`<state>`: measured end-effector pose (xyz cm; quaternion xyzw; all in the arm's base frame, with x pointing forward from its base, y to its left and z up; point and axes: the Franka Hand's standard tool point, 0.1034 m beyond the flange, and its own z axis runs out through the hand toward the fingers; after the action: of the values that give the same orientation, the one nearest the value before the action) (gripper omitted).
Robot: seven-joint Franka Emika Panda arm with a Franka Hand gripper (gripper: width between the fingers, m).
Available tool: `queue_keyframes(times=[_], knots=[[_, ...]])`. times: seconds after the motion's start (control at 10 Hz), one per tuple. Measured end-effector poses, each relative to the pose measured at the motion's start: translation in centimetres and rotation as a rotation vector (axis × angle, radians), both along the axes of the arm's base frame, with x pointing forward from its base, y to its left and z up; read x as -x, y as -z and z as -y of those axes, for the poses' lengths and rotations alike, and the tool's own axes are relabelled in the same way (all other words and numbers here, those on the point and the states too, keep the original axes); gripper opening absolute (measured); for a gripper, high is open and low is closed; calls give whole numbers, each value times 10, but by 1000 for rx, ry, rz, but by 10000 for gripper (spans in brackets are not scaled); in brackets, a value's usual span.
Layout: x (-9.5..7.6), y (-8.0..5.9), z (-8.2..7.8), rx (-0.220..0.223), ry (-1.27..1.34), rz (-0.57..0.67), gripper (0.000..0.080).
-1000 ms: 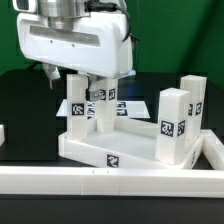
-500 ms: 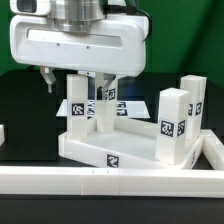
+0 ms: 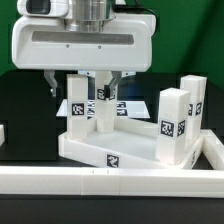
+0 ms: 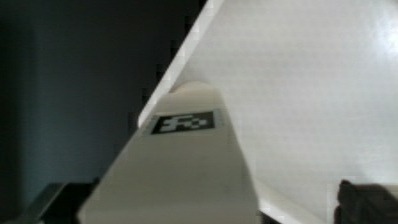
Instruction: Assemble desk
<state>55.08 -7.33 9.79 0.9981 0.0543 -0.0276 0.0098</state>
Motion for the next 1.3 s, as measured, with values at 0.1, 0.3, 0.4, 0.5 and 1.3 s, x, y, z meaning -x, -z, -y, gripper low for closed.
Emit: queue_keyframes(times=[0.1, 0.3, 0.4, 0.5, 1.3], knots=[[0, 0, 1, -2, -27, -1, 626], [-1, 0, 4, 4, -14, 5, 457], [-1, 0, 5, 4, -13, 5, 287], [-1, 0, 5, 3, -13, 5, 288], [1, 1, 11, -17, 326, 16, 290]])
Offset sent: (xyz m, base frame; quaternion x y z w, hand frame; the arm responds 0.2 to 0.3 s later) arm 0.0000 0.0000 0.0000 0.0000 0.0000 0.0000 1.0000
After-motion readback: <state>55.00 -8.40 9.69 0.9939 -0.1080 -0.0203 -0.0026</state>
